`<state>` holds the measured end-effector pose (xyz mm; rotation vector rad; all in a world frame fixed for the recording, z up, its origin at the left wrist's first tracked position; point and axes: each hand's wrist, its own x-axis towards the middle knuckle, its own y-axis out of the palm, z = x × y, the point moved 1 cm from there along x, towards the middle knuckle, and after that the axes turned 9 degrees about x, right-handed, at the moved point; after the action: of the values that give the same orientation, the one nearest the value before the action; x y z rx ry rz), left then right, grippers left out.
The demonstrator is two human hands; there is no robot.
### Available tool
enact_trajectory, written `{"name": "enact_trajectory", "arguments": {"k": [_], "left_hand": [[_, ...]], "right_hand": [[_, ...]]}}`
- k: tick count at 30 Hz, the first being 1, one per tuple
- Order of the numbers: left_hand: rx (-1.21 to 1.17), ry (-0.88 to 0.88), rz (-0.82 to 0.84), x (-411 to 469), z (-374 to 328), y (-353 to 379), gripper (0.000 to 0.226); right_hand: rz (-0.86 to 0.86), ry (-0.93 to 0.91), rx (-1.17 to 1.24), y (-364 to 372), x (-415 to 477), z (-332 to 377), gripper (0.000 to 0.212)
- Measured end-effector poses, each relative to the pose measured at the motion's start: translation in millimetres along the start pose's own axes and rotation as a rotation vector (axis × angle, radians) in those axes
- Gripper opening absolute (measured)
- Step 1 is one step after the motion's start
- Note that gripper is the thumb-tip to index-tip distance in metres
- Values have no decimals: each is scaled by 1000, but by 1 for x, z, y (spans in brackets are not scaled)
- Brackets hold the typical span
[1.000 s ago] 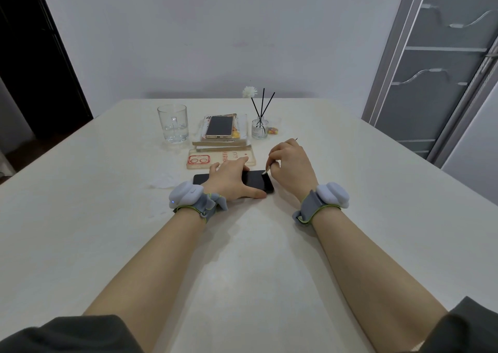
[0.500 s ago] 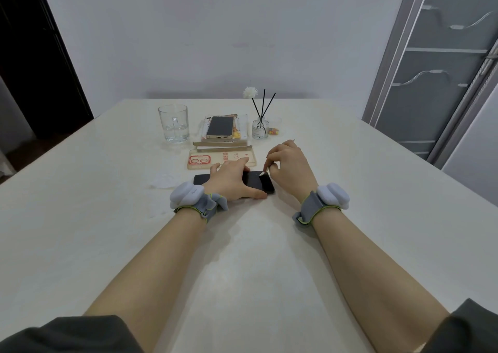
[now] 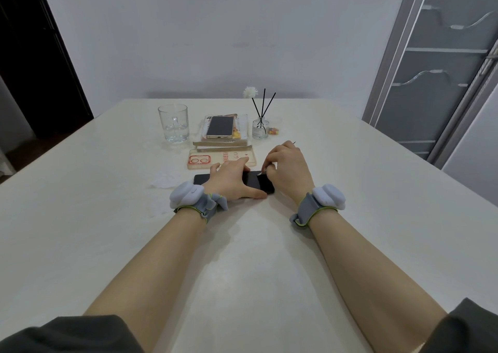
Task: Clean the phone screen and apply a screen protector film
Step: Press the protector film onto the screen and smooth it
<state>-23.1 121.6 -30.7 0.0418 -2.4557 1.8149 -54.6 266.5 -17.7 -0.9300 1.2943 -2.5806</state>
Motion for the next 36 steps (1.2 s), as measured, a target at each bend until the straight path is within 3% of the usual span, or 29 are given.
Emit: {"name": "enact_trajectory", "arguments": {"k": [9,16,29,36], "left_hand": [[-2,-3,0,0,0,1,104],[-2,-9,7,-1,0,0,105],[-4,-2,-4,1,1,0,106],[-7,-11,-4,1,1,1,107]], "right_hand": [[17,22,3,4,1,-2,29],[-187,65,107,-1,0,-7,27],[7,12,50,6,1,-3,26],[-6,6,13,4,0,-1,28]]}}
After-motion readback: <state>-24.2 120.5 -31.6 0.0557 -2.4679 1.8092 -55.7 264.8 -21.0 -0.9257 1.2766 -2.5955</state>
